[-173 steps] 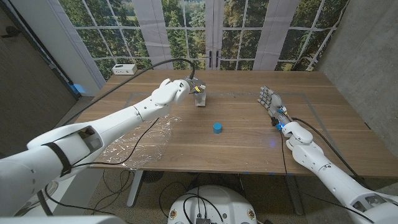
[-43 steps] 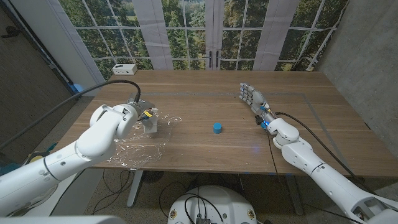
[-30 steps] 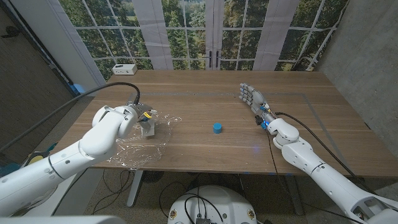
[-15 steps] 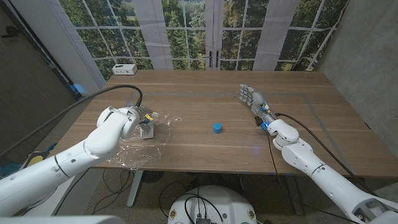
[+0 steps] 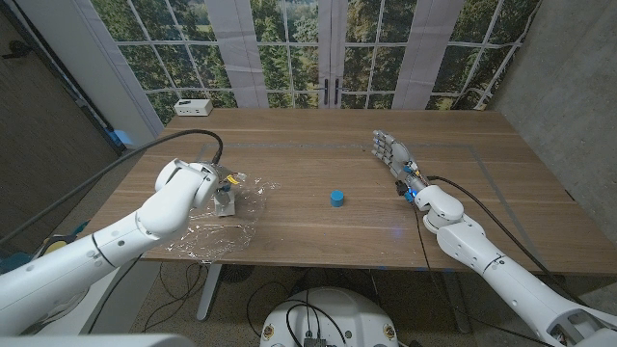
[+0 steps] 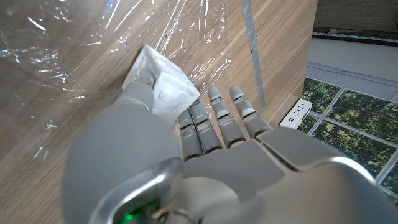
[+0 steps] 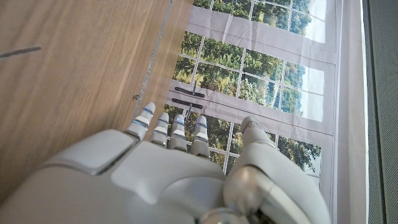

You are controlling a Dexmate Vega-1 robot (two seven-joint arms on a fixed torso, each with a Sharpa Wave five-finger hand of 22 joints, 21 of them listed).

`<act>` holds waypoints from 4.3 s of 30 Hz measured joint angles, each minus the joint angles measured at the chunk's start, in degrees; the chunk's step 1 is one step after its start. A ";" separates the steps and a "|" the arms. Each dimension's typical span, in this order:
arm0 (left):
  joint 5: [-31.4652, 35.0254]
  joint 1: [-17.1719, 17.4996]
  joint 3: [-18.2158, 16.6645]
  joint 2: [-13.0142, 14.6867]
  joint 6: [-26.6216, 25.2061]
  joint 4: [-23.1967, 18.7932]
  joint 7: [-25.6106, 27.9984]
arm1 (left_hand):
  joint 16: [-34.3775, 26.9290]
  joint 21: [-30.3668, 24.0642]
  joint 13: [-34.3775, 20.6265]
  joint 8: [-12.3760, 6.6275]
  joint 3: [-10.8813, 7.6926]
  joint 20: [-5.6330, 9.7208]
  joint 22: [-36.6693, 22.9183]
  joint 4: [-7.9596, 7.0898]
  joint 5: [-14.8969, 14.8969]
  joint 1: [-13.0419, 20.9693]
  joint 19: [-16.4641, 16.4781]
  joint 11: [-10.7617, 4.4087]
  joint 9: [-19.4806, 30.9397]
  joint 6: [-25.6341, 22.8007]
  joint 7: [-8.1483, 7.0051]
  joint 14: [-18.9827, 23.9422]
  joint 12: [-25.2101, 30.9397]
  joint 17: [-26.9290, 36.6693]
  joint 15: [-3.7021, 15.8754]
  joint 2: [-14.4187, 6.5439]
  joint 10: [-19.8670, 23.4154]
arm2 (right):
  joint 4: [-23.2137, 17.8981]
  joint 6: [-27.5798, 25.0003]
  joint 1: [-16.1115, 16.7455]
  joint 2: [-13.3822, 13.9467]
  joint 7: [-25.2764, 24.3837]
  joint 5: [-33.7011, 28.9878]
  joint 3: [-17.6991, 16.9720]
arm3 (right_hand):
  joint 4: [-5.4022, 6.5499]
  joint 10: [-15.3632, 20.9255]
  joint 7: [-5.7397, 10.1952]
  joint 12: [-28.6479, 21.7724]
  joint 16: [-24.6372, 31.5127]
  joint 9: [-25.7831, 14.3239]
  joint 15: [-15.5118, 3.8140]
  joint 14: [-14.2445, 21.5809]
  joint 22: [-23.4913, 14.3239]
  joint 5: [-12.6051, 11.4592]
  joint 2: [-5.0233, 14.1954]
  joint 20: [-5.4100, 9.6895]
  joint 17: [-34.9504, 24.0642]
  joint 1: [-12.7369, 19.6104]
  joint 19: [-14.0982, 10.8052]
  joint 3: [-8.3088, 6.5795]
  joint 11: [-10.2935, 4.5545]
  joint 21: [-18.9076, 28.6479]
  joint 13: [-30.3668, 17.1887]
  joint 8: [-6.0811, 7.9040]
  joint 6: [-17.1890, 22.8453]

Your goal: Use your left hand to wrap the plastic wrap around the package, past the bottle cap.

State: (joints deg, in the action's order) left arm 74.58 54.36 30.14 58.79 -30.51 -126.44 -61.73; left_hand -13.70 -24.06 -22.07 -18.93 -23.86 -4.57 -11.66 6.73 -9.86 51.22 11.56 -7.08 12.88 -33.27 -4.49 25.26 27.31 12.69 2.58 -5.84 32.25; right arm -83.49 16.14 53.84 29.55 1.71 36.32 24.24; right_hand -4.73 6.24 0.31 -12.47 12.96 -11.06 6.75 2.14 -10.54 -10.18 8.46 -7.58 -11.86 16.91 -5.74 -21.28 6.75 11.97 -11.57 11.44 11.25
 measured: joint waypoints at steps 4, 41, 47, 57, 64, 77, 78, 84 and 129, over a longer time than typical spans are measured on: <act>1.78 -0.95 0.38 -0.67 0.91 0.26 -3.74 | 0.59 0.38 0.90 2.61 1.89 -0.08 0.21 0.13 0.00 -1.53 -0.77 0.50 -0.61 4.81 -0.34 -2.05 -2.42 -0.45 -0.01 -0.26 -2.96 | -0.03 0.04 0.01 -0.03 0.00 0.00 0.00 | 0.00 0.00 0.00 0.00 0.00 0.00 0.00 0.00 0.00 0.00 0.00 0.00 0.00 0.00 0.00 0.00 0.00 0.00 0.00 0.00 0.00; 19.60 2.95 -4.32 -6.37 7.75 -0.85 6.90 | 1.56 1.27 3.74 6.27 1.10 -0.25 0.20 1.50 -0.34 -0.98 -1.41 0.13 -1.69 11.57 -1.35 -4.79 -8.45 -1.78 -0.21 -2.28 -6.64 | 2.38 1.11 -0.81 -0.85 0.76 0.61 -0.27 | -0.48 0.00 0.00 0.00 0.00 0.01 0.00 1.04 0.00 0.00 0.31 -0.41 0.15 0.31 -0.41 -0.49 0.00 0.00 0.00 0.00 0.00; 18.51 3.44 -4.69 -6.75 9.28 -0.27 12.82 | 1.36 1.27 4.00 5.57 1.25 -0.24 0.40 1.35 -0.34 -1.61 -1.00 -0.08 -1.69 9.43 -3.13 -4.62 -8.61 -1.78 -0.23 -1.65 -6.24 | 2.67 1.48 -0.41 -0.92 0.88 0.93 -0.46 | -0.48 0.00 0.00 0.00 0.00 0.01 0.00 1.04 0.00 0.00 0.31 -0.41 0.15 0.31 -0.41 -0.48 0.00 0.00 0.00 0.00 0.00; 12.37 2.55 -4.91 -6.00 13.20 0.30 19.20 | 2.23 1.26 4.27 5.35 3.49 0.20 0.48 1.33 -0.05 -3.75 -1.03 -1.34 -1.68 6.78 -5.18 -6.14 -9.56 -2.05 -0.22 0.94 -6.90 | 2.69 2.02 0.47 -0.87 0.95 1.37 -0.93 | -0.48 0.31 0.00 0.00 0.00 0.01 0.00 1.44 0.00 0.00 0.92 -0.41 0.14 0.92 -0.41 -0.48 -0.32 0.00 0.00 0.00 0.00; 8.37 1.08 -3.65 -5.24 15.85 1.47 22.13 | 2.70 1.26 4.27 5.62 4.18 0.20 0.47 1.86 -0.74 -3.34 -1.03 -1.08 -1.68 6.20 -7.43 -7.94 -10.61 -2.31 -0.20 2.12 -8.97 | 2.35 2.29 1.10 -0.63 0.77 1.57 -1.31 | -0.72 0.31 0.00 0.00 0.00 0.01 0.00 1.44 0.00 0.00 0.92 -0.41 0.14 0.92 -0.41 -0.72 -0.31 0.00 0.00 0.00 0.00; 5.46 -1.41 -0.35 -4.71 20.02 4.10 27.50 | 2.70 1.65 4.12 5.15 4.20 0.19 0.47 2.39 -1.39 -0.39 -1.02 -1.84 -1.68 2.58 -8.11 -8.56 -11.11 -2.31 -0.22 2.11 -8.61 | 1.85 2.45 1.85 -0.37 0.40 1.78 -1.66 | -0.49 0.31 0.11 0.00 0.00 0.01 0.00 1.44 0.00 0.00 0.91 -0.40 0.13 0.91 -0.41 -0.95 -0.31 0.00 0.00 0.00 0.11; 5.31 -2.16 0.62 -4.74 20.48 4.85 27.97 | 2.70 1.66 4.10 5.11 4.36 0.19 0.47 2.55 -1.39 -0.01 -1.02 -1.83 -1.67 2.00 -8.12 -8.56 -11.11 -2.31 -0.22 2.05 -8.61 | 1.85 2.45 1.88 -0.37 0.39 1.79 -1.68 | -0.49 0.31 0.11 0.00 0.00 0.01 0.00 1.44 0.00 0.00 0.91 -0.41 0.13 0.92 -0.41 -0.95 -0.31 0.00 0.00 0.00 0.11; 5.10 -3.73 2.43 -5.06 21.54 6.95 29.56 | 2.44 1.65 4.10 4.94 4.36 0.21 0.46 2.56 -1.60 0.58 -1.01 -2.14 -1.67 0.76 -8.33 -8.55 -11.11 -2.31 -0.22 2.10 -8.30 | 1.86 2.48 1.90 -0.37 0.29 1.80 -1.72 | -0.49 0.31 0.11 0.00 0.00 0.01 0.00 1.44 0.00 0.00 0.91 -0.41 -0.02 0.91 -0.41 -0.95 -0.31 0.00 0.00 0.00 0.11; 5.14 -6.52 9.73 -5.39 19.84 16.38 46.47 | 0.10 0.53 2.77 -3.75 3.75 1.80 0.45 1.82 -0.47 9.43 3.91 -4.48 1.54 -21.21 -0.62 0.60 -8.00 -1.88 0.08 -2.92 4.92 | 2.07 1.75 1.54 -0.56 -0.67 1.37 -1.52 | -0.48 0.51 -0.21 0.00 0.00 0.01 0.31 1.75 0.00 0.00 0.91 -0.72 0.00 0.91 -0.72 -0.94 -0.10 0.00 0.00 0.00 0.42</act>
State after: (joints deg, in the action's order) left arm 79.73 47.84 39.87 53.40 -10.67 -110.06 -15.26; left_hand -13.60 -23.53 -19.30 -22.69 -20.11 -2.76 -11.21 8.55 -10.33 60.64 15.47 -11.56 14.43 -54.48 -5.10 25.86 19.31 10.82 2.66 -8.76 37.17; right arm -81.42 17.89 55.38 28.99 1.05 37.70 22.72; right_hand -5.22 6.76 0.10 -12.47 12.96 -11.05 7.06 3.89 -10.54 -10.18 9.37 -8.30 -11.86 17.82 -6.46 -22.23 6.66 11.97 -11.57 11.44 11.68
